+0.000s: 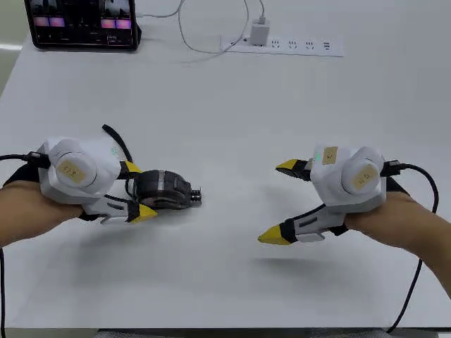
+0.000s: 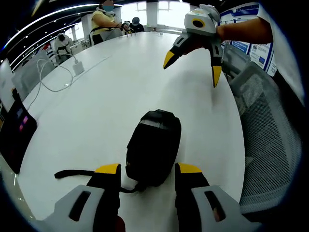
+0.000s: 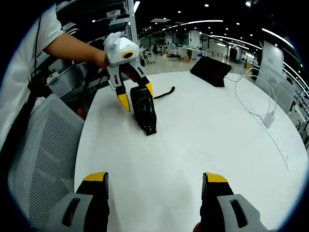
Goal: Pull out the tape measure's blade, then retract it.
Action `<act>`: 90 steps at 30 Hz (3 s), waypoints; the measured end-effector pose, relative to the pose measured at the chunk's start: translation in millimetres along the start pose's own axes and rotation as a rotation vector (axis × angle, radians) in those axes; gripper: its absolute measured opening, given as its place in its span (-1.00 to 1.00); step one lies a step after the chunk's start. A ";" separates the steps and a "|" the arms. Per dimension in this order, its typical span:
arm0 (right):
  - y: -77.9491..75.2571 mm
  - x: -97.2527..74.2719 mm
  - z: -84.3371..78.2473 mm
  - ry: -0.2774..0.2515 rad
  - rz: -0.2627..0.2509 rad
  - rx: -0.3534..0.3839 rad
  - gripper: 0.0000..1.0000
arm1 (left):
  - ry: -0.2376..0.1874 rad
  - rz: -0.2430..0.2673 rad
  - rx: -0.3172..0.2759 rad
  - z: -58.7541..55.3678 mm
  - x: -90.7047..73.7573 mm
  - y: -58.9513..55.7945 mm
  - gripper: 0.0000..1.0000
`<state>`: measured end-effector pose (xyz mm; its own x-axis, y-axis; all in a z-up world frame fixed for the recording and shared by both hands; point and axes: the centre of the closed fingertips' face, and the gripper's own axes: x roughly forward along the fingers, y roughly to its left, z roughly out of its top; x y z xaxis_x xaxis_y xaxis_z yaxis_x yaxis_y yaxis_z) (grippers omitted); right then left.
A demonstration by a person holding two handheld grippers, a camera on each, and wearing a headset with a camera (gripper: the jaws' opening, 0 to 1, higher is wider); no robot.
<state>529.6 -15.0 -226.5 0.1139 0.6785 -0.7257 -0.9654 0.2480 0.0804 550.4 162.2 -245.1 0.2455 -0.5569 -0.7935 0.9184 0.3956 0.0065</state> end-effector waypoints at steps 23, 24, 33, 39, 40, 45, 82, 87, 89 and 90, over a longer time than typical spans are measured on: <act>2.6 6.2 1.6 -0.009 0.014 0.003 0.47 | 0.020 -0.023 0.018 -1.1 4.9 -1.5 -0.42; 2.5 6.4 1.5 -0.008 0.015 0.003 0.47 | 0.023 -0.026 0.015 -1.1 4.8 -1.7 -0.42; 0.5 8.8 3.1 -0.014 0.012 0.000 0.42 | 0.032 -0.024 0.025 -1.7 4.2 -2.0 -0.44; -0.2 14.7 9.1 -0.026 0.020 -0.011 0.38 | 0.039 -0.024 0.029 -2.5 4.2 -1.7 -0.44; -0.9 16.6 11.2 -0.033 0.022 -0.012 0.37 | 0.039 -0.024 0.031 -2.5 4.2 -1.8 -0.44; -2.7 27.3 16.2 -0.046 0.033 -0.020 0.30 | 0.042 -0.022 0.030 -2.8 3.9 -1.8 -0.45; 4.5 96.0 55.3 -0.147 0.102 -0.073 -0.25 | 0.045 -0.033 0.027 -2.8 5.6 -1.4 -0.45; 5.0 98.6 58.4 -0.155 0.104 -0.096 -0.37 | 0.044 -0.034 0.025 -3.1 5.8 -1.4 -0.45; 4.7 100.0 58.8 -0.157 0.107 -0.097 -0.40 | 0.043 -0.034 0.025 -3.1 5.8 -1.3 -0.45; 5.2 100.8 59.0 -0.158 0.110 -0.102 -0.42 | 0.042 -0.034 0.025 -3.1 5.8 -1.4 -0.45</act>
<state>549.9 95.4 -258.9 0.0344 0.7995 -0.5997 -0.9919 0.1009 0.0776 549.6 160.7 -251.6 0.2012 -0.5379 -0.8187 0.9336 0.3583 -0.0059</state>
